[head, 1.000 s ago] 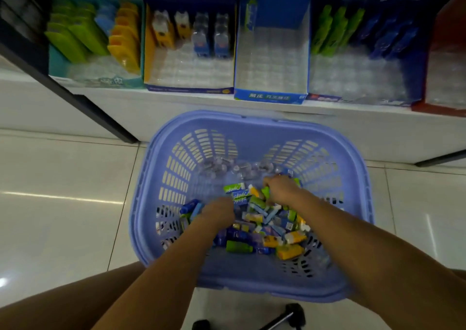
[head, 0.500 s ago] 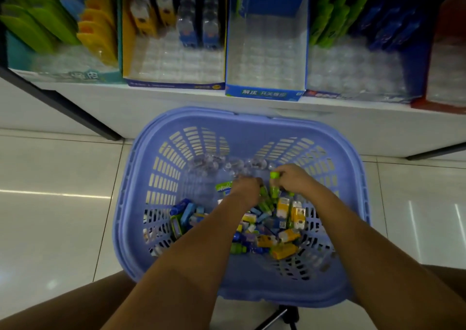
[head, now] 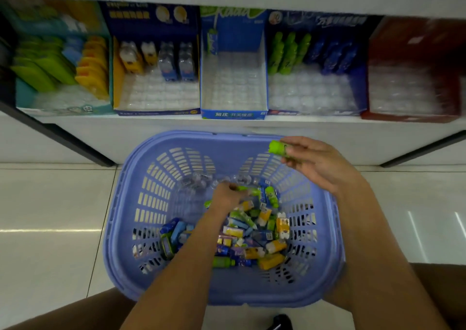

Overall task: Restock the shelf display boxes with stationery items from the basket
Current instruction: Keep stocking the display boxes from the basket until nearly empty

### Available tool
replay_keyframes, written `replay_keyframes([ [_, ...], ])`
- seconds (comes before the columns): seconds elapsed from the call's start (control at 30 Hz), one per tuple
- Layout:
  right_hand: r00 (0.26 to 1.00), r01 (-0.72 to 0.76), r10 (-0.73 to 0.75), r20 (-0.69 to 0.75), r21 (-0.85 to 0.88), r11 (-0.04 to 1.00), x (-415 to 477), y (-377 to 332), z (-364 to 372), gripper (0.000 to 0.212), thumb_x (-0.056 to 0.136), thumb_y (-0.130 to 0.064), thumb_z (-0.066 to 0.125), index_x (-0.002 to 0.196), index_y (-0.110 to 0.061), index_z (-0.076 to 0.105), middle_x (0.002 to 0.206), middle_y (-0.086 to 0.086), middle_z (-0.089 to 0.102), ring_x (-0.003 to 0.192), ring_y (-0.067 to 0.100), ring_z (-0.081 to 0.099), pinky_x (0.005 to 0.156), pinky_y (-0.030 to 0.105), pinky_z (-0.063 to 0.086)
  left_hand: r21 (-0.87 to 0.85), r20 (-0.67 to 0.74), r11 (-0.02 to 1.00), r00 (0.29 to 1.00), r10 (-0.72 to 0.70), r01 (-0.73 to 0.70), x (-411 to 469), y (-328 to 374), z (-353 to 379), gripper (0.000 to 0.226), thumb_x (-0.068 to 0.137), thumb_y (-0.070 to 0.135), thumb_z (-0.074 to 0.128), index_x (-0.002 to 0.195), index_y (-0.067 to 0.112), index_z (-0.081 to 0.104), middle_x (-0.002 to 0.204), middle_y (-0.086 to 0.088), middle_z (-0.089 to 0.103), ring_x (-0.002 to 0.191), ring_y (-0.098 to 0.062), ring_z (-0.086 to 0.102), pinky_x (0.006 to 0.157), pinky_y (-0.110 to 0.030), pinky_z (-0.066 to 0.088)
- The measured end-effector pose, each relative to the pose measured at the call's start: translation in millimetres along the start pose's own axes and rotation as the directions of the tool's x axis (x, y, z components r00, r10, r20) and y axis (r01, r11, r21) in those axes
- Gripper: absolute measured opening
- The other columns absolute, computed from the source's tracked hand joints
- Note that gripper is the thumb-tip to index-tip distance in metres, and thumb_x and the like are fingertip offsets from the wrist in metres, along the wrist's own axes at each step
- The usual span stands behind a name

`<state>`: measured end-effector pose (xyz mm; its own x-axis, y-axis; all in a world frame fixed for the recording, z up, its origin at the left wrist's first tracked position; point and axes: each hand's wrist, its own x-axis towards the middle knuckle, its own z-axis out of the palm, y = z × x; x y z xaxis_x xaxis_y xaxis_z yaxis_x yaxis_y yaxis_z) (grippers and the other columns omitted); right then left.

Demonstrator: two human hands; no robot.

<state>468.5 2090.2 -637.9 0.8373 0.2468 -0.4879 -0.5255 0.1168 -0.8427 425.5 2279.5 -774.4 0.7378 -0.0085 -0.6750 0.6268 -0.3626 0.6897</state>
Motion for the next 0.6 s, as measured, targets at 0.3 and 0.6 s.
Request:
replay_keyframes([
  [0.3, 0.827, 0.267, -0.500, -0.259, -0.602, 0.753, 13.2, -98.0, -23.1, 0.024, 0.093, -0.002, 0.052, 0.115, -0.008, 0.059, 0.090, 0.003, 0.056, 0.076, 0.012, 0.052, 0.063, 0.008, 0.043, -0.709, 0.037, 0.688, 0.965, 0.258, -0.157, -74.6, 85.4, -38.5, 0.007, 0.089, 0.011, 0.061, 0.084, 0.010, 0.067, 0.067, 0.000, 0.065, 0.061, -0.009, 0.061, 0.059, -0.018, 0.052],
  [0.6, 0.833, 0.135, -0.546, 0.090, -0.990, 0.043, 86.7, -151.8, -16.6, 0.007, 0.081, -0.013, 0.065, 0.084, -0.008, 0.067, 0.090, 0.013, 0.065, 0.093, 0.028, 0.062, 0.069, 0.023, 0.038, -0.818, -0.020, 0.549, 0.962, 0.273, -0.173, -95.9, 121.1, -47.5, 0.018, 0.077, 0.019, 0.067, 0.092, 0.010, 0.069, 0.081, 0.000, 0.070, 0.069, -0.005, 0.065, 0.066, -0.016, 0.055],
])
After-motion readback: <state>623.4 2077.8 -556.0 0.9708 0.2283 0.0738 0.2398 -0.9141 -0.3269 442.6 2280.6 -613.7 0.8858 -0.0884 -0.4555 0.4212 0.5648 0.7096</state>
